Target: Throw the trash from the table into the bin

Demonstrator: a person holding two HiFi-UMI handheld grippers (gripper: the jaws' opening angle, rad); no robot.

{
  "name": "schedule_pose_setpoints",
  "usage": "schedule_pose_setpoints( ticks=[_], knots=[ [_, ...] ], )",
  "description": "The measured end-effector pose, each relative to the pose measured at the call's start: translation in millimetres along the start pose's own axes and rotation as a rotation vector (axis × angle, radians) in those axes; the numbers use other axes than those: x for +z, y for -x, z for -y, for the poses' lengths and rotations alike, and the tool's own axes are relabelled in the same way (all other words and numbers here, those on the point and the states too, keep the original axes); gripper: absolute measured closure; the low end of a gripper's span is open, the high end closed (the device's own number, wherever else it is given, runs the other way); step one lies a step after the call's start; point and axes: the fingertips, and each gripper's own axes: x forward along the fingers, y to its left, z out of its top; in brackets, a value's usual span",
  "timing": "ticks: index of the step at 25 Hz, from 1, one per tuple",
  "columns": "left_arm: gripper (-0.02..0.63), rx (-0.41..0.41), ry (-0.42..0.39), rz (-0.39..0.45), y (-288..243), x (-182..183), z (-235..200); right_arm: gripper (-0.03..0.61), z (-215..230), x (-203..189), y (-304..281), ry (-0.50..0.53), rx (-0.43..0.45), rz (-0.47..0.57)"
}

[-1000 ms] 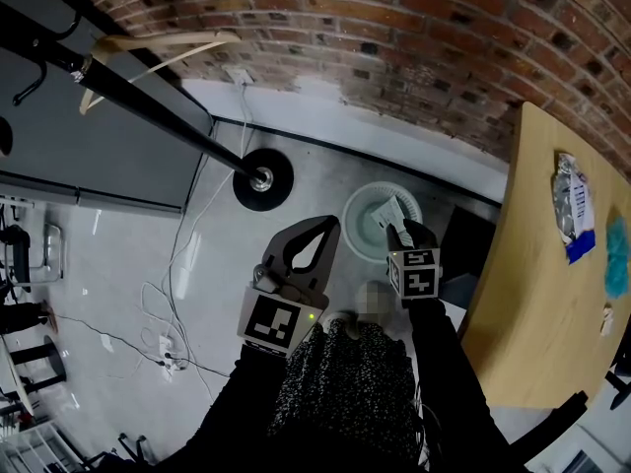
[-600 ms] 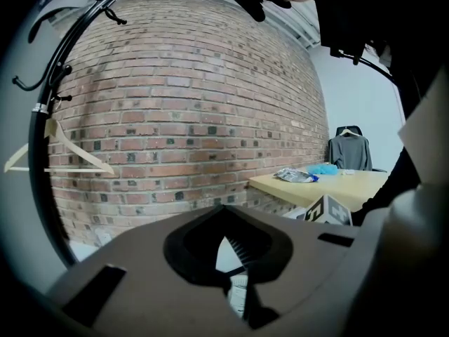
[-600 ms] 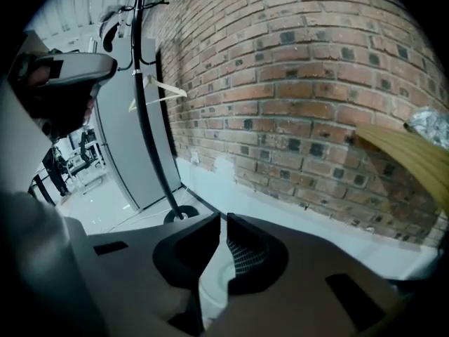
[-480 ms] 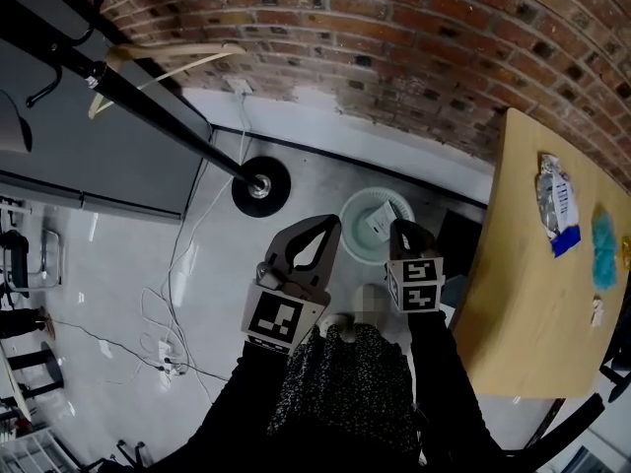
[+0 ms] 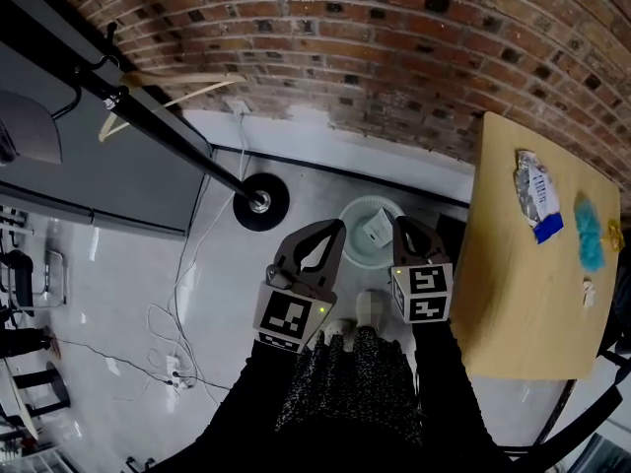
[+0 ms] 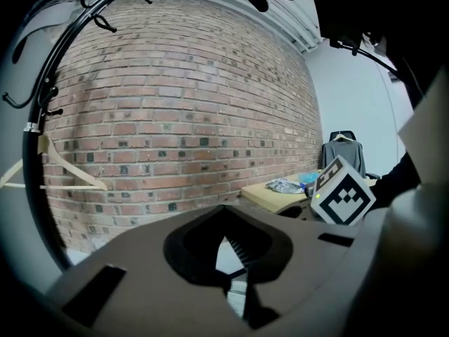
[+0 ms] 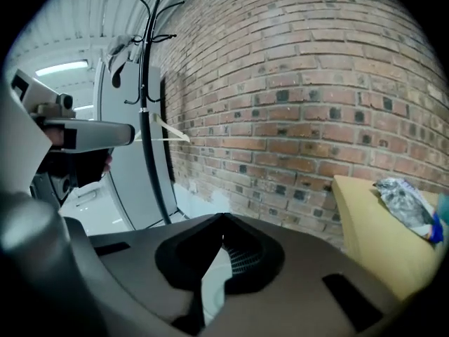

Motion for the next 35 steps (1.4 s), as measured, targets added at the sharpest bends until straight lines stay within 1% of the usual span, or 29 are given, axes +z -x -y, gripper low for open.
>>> schedule_pose_setpoints(
  ticks=[8,11,17,25,31,35],
  knots=[
    [0.607,-0.003,-0.019,0.036,4.2,32.5,7.5,0.568,8.8,61.8,61.5,-0.012,-0.084,0.152],
    [0.607,-0.006,-0.018,0.049,5.0,40.9,11.0,0.568,6.0,77.0,77.7,-0.016,-0.101,0.196],
    [0.607,-0.017,-0.025,0.063,9.1,51.3,19.7,0.568,-1.2,83.7,101.5,-0.005,-0.12,0.221],
    [0.607,-0.029,-0.028,0.08,16.1,60.3,25.9,0.568,5.1,90.5,119.1,-0.005,-0.149,0.248],
    [0.607,-0.055,-0.045,0.085,19.0,63.0,33.2,0.568,30.8,84.8,136.3,-0.049,-0.226,0.261],
    [0.607,-0.097,-0.057,0.096,19.0,68.7,42.6,0.568,44.1,78.7,155.0,-0.072,-0.296,0.264]
  ],
)
